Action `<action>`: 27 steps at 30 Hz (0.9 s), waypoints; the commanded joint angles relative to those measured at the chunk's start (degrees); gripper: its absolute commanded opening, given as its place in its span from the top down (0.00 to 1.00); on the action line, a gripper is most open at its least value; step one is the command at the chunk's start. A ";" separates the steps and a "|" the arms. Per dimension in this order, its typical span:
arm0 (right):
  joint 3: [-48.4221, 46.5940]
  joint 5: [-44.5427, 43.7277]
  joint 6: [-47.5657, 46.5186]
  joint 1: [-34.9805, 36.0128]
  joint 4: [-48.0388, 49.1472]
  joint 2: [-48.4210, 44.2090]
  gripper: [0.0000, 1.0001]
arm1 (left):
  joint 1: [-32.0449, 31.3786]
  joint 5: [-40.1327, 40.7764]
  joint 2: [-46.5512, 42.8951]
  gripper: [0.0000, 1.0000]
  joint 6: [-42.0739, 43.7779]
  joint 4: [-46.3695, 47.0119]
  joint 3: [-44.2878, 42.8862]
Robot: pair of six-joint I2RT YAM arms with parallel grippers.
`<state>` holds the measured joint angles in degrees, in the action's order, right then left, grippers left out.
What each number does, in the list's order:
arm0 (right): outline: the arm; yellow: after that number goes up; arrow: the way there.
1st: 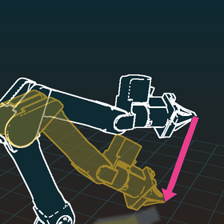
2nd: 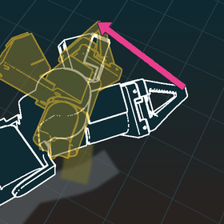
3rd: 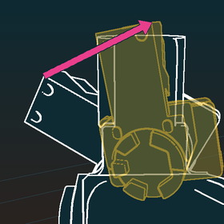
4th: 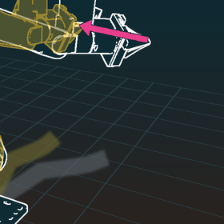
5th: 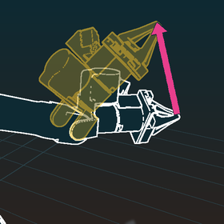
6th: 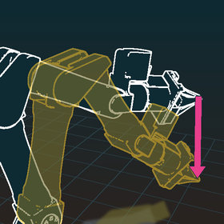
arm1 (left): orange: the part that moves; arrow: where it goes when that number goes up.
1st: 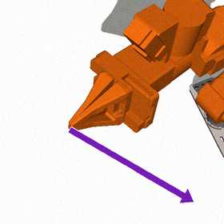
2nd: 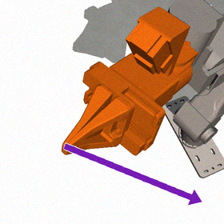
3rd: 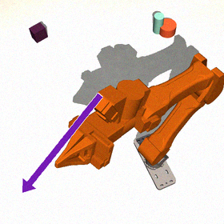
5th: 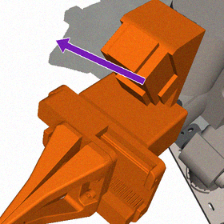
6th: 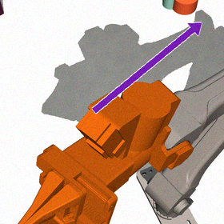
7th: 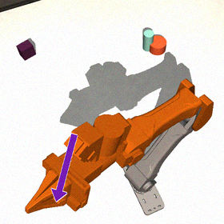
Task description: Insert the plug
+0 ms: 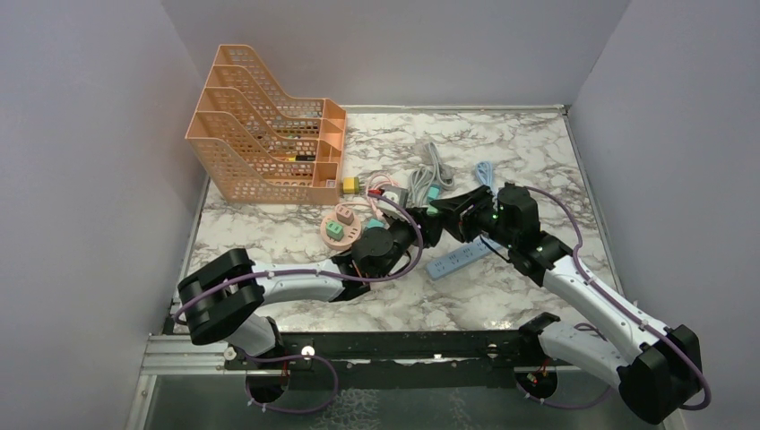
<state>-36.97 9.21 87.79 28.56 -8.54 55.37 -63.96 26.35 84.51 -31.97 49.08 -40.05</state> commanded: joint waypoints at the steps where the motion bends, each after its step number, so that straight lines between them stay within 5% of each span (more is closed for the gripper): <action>1: 0.08 2.03 1.29 0.27 2.38 -0.80 0.68 | -0.37 1.83 0.77 0.48 -0.65 4.09 0.50; 8: -0.22 1.14 0.84 0.33 1.48 -0.99 0.66 | -0.37 6.65 1.67 0.60 -2.67 4.49 1.41; 27: 1.25 1.48 5.22 0.28 4.41 -0.46 0.64 | -0.45 5.24 4.68 0.52 -4.51 5.85 1.95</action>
<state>-35.92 9.78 90.87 28.56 -8.10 55.51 -64.36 30.17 88.20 -36.23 54.89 -38.94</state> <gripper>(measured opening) 0.448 0.465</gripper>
